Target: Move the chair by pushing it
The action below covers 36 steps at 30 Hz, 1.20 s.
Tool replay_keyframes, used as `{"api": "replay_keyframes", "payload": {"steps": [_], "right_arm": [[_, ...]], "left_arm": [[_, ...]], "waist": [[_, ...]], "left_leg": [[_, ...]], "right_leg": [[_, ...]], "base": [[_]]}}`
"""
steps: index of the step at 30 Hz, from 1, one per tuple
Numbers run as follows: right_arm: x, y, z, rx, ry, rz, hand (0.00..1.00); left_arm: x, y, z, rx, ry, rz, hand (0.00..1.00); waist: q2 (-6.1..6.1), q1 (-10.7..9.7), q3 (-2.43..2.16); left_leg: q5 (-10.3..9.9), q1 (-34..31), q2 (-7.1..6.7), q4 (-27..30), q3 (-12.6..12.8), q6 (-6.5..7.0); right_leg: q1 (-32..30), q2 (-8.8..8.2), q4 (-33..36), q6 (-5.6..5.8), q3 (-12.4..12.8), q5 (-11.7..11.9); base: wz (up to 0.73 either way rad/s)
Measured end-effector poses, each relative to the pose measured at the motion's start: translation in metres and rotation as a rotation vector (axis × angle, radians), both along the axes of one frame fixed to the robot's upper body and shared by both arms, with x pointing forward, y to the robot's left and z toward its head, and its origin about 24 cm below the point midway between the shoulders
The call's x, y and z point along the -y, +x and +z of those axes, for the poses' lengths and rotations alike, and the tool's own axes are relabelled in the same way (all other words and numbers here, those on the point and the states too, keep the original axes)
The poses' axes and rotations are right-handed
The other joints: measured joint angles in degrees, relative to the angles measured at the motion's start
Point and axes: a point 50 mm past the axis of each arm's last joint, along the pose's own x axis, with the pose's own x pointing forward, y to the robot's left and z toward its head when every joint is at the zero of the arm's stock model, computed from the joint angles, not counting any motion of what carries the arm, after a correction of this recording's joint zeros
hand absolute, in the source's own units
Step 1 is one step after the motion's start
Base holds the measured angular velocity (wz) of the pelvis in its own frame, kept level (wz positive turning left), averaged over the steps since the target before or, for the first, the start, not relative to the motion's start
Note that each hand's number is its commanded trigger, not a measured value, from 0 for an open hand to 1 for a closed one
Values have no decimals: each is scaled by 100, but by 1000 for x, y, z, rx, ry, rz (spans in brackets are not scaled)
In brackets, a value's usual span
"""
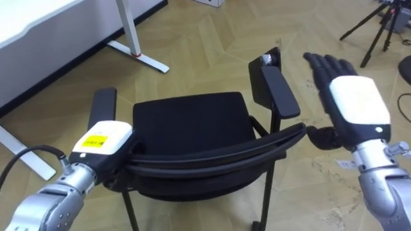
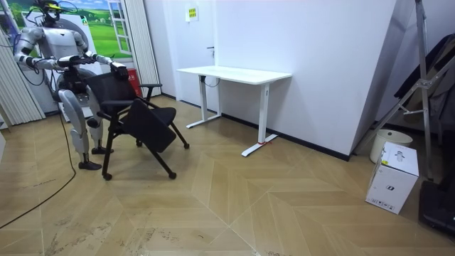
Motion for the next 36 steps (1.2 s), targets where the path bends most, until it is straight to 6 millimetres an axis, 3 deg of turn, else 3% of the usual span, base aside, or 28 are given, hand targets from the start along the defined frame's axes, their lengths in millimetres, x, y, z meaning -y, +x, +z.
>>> {"api": "replay_keyframes", "payload": {"steps": [3, 15, 25, 36], "right_arm": [[-1, 0, 0, -48, -30, 27, 0], [-11, -1, 3, -155, -168, 106, 0], [-25, -8, -9, -275, -241, 252, 0], [-31, -12, -17, -346, -261, 292, 0]], "left_arm": [[-3, 0, 2, 3, 15, -26, 100], [-5, -1, -3, 15, -8, -47, 100], [-2, 3, -2, 36, -16, -84, 100], [-1, 7, -4, 35, -22, -97, 100]], "waist": [[-24, 7, -16], [-31, 14, -6], [-78, 113, 30], [-64, 164, 21]], "left_leg": [[0, 13, 3, -26, 0, 0], [0, 111, 1, -47, -3, 0], [0, 96, 0, -46, -35, 0], [0, 95, 0, -45, -48, 0]], "right_leg": [[10, 7, -13, -1, 1, 2], [146, 8, -94, 9, -1, 10], [141, 6, -91, 9, -12, 9], [142, 1, -79, 8, -35, 8]], "base": [[0], [0], [0], [0]]}}
